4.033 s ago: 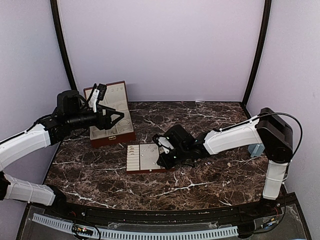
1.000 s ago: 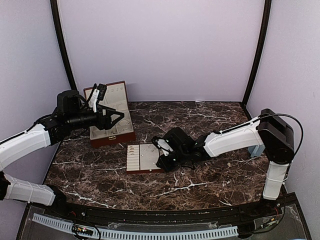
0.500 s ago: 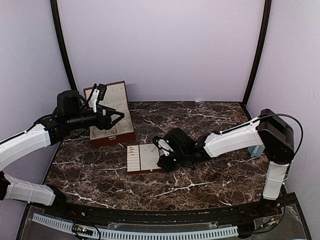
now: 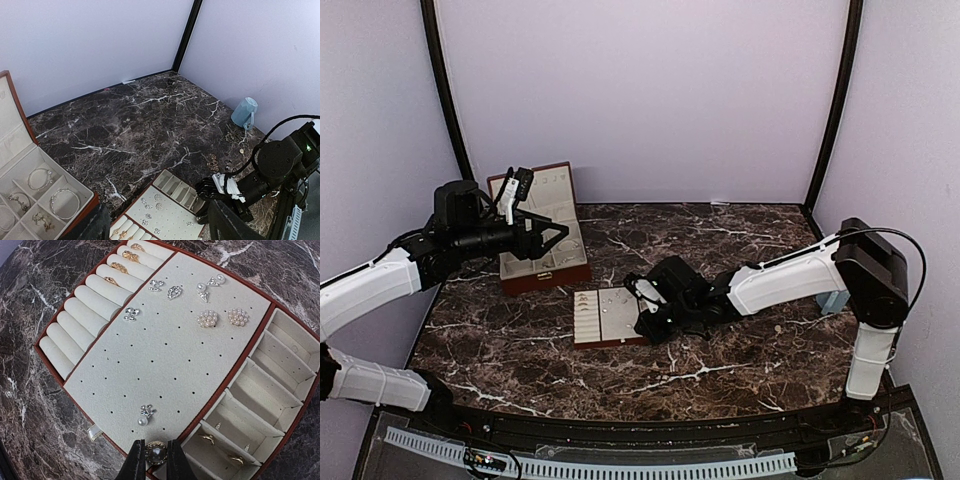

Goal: Organize the mixed jewelry
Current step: Insert the earring into the earring holder, then pick up the earring from the center of the board.

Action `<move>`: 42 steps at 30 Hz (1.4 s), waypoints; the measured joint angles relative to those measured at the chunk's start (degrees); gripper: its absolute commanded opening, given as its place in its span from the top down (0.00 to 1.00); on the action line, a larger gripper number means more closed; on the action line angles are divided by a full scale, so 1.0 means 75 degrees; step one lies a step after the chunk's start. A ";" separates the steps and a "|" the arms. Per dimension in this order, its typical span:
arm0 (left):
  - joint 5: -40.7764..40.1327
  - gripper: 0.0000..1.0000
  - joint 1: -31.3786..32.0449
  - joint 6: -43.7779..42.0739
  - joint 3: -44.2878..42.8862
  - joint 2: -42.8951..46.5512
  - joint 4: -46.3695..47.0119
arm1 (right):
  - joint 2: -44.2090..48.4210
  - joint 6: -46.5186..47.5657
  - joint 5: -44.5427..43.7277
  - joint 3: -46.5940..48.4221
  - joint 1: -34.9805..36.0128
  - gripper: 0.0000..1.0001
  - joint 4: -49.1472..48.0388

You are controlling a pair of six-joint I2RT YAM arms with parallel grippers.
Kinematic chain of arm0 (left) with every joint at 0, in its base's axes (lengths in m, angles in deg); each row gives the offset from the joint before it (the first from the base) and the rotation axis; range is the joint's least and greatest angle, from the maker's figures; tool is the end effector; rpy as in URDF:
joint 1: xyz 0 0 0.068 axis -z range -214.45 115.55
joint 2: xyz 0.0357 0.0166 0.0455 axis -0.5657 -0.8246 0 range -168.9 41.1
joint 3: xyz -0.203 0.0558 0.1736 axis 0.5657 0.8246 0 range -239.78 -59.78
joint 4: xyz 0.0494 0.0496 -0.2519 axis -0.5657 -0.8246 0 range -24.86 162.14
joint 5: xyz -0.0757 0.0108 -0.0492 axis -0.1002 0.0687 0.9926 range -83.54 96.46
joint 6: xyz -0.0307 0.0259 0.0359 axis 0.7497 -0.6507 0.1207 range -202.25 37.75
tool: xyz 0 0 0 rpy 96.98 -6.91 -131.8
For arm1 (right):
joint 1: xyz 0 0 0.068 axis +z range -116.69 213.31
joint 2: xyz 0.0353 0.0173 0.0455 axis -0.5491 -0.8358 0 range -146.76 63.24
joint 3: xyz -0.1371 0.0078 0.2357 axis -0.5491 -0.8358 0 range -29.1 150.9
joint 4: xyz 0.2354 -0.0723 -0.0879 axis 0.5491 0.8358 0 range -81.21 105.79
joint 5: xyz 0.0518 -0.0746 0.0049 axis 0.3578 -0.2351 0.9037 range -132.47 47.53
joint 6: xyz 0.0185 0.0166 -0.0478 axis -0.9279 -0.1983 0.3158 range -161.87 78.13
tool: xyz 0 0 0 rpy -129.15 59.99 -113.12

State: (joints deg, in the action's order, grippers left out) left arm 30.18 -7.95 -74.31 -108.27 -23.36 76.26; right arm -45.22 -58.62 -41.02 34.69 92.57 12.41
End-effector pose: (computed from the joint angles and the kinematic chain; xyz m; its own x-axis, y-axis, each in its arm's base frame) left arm 0.2286 -0.1300 0.3202 -0.2872 0.0019 -0.9579 0.7282 0.6501 -0.2170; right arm 0.2000 0.3382 0.1525 -0.6155 -0.4713 -0.6317 -0.7211 0.6603 0.2099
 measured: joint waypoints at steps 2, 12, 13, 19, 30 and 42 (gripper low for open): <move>0.0003 0.30 0.0000 0.0000 0.0000 0.0000 0.0000 | 0.0000 0.0035 -0.0012 0.0000 0.0023 0.86 0.0000; 0.0006 0.30 0.0000 0.0000 0.0000 -0.0003 0.0000 | 0.0000 0.0061 -0.0026 0.0006 0.0044 0.75 0.0047; 0.0006 0.30 0.0000 0.0000 0.0000 -0.0003 0.0000 | 0.0000 0.0061 -0.0026 0.0009 0.0044 0.74 0.0047; 0.0006 0.30 0.0000 0.0000 0.0000 -0.0003 0.0000 | 0.0032 0.0012 0.0000 0.0009 0.0050 0.64 0.0070; -0.0032 0.29 0.0000 -0.0003 0.0000 0.0000 0.0000 | 0.0539 -0.0119 -0.0149 0.0079 0.0050 0.59 0.0219; -0.0259 0.25 -0.0114 0.0093 0.0003 0.0096 0.0017 | 0.1944 -0.0901 -0.1067 -0.0562 -0.0245 0.62 0.0038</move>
State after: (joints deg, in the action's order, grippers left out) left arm 28.24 -8.80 -73.61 -108.25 -22.64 76.39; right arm -30.64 -65.38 -49.02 30.47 90.73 12.70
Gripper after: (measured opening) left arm 0.748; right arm 0.391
